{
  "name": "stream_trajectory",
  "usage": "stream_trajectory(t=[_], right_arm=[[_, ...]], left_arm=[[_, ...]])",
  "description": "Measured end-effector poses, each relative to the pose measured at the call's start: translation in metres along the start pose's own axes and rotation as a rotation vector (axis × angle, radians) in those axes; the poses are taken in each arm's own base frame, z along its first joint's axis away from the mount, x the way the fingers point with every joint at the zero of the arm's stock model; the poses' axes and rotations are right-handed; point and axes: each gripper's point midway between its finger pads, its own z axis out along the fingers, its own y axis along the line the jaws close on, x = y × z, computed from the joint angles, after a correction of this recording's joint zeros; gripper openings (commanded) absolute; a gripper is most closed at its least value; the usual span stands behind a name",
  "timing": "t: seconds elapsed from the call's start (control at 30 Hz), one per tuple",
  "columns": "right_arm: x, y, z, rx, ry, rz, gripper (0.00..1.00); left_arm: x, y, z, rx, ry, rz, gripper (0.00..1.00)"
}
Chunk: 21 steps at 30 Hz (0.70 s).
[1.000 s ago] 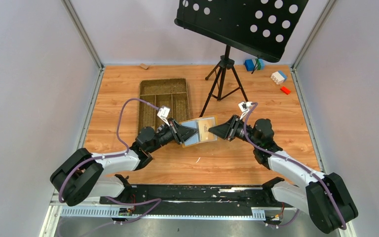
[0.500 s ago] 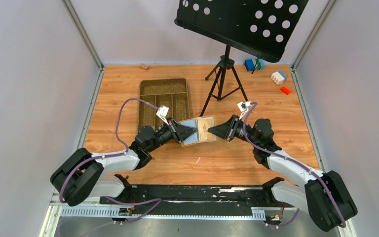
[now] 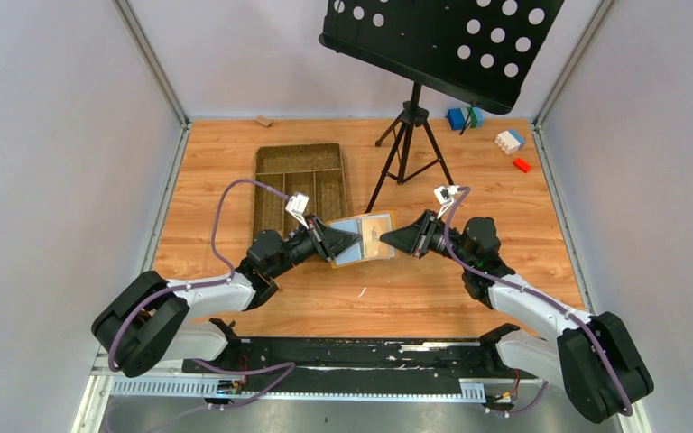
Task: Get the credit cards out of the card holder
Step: Remove the credit card from the card holder.
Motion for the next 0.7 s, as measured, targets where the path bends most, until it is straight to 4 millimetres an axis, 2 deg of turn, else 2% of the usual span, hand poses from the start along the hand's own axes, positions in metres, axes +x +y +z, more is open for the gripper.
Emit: stream_trajectory(t=[0.3,0.47,0.7], right_arm=[[-0.001,0.002,-0.001,-0.004,-0.002,-0.004,0.00],[0.000,0.002,-0.002,0.007,-0.003,-0.005,0.00],[-0.002,-0.001,-0.005,0.036,-0.019,-0.012,0.00]], left_arm=[[-0.004,-0.002,-0.002,-0.003,-0.009,0.013,0.23],[-0.009,-0.004,-0.003,-0.007,-0.030,0.024,0.40],[-0.019,-0.001,-0.009,-0.055,-0.061,0.053,0.57]])
